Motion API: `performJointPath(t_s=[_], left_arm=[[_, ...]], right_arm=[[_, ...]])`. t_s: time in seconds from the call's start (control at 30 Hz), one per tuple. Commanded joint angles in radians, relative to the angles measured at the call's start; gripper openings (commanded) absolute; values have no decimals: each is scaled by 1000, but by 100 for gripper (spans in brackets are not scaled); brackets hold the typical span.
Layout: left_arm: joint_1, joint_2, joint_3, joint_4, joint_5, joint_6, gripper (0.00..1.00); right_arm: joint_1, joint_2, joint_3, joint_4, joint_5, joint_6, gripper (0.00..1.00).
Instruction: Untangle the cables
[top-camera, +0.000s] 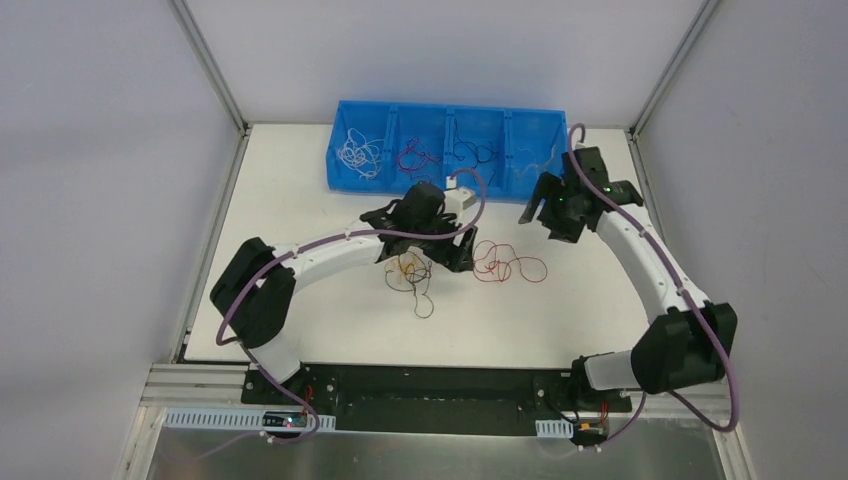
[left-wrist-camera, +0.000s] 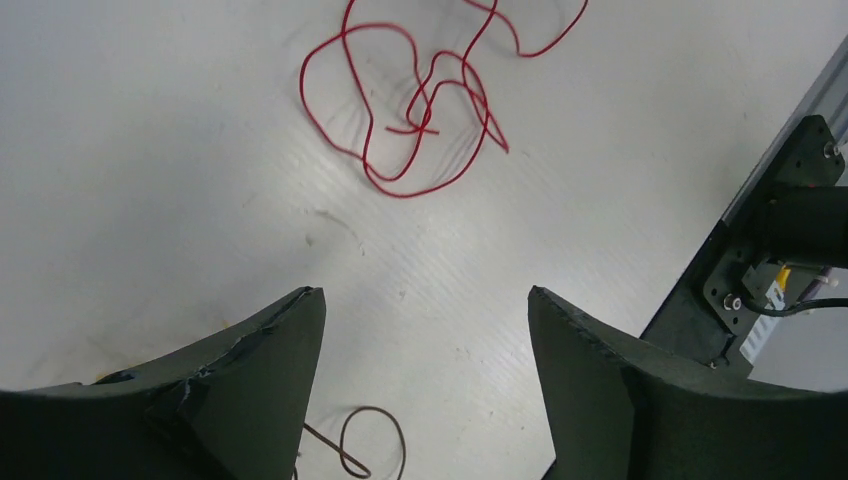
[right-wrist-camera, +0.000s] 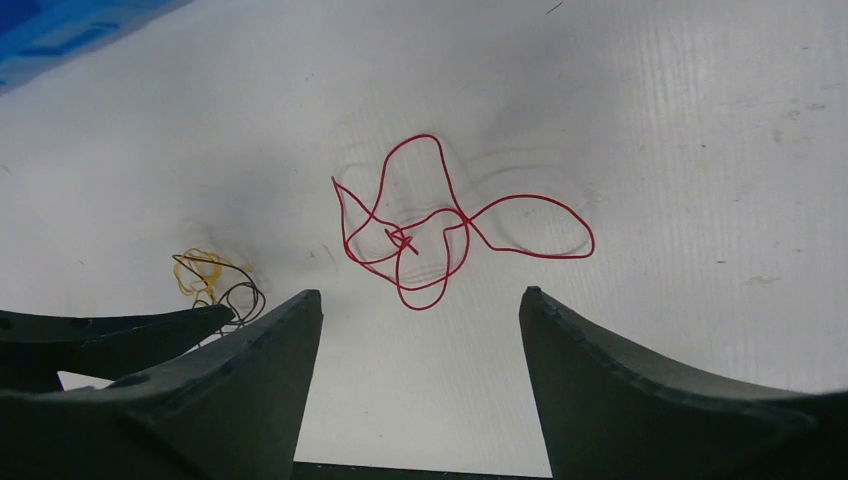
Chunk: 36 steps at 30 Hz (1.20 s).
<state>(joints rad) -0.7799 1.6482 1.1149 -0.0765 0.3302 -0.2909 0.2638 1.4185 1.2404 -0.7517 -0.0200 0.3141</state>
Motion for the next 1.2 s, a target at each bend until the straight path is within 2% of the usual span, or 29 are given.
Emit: performJointPath(t_s=[0.0,0.1,0.2,0.27,0.37,0.53,0.77,0.93,1.07,1.17], left_arm=[[-15,41,176,-63,-48,193,75],[-11,44,243,-214,-109,217,73],[-2,-1,196,-294,-115,233,74],[-3,-18,148,-275,-85,204,75],[-6,51,186,-246,-60,139,75],[-8,224,331,-191,-48,54,75],[-8,385,478,-159,-29,20,77],[-7,480,529,-144,29,-17,78],[-5,496,457,-33,108,-121,78],[3,487,335,199,195,-301,78]], right_arm=[[-50,-90,-44,-19,-51,3,76],[-63,-92,-79,-23,-62,-4,76],[-73,-108,-112,2,-79,6,76],[-78,-112,-123,13,-82,13,77],[-85,-105,-135,28,-97,22,76],[-89,-63,-173,60,-92,23,60],[-99,58,-216,145,-76,36,59],[-99,148,-223,198,-105,48,57],[-99,197,-231,227,-116,45,51],[-98,219,-251,249,-129,49,44]])
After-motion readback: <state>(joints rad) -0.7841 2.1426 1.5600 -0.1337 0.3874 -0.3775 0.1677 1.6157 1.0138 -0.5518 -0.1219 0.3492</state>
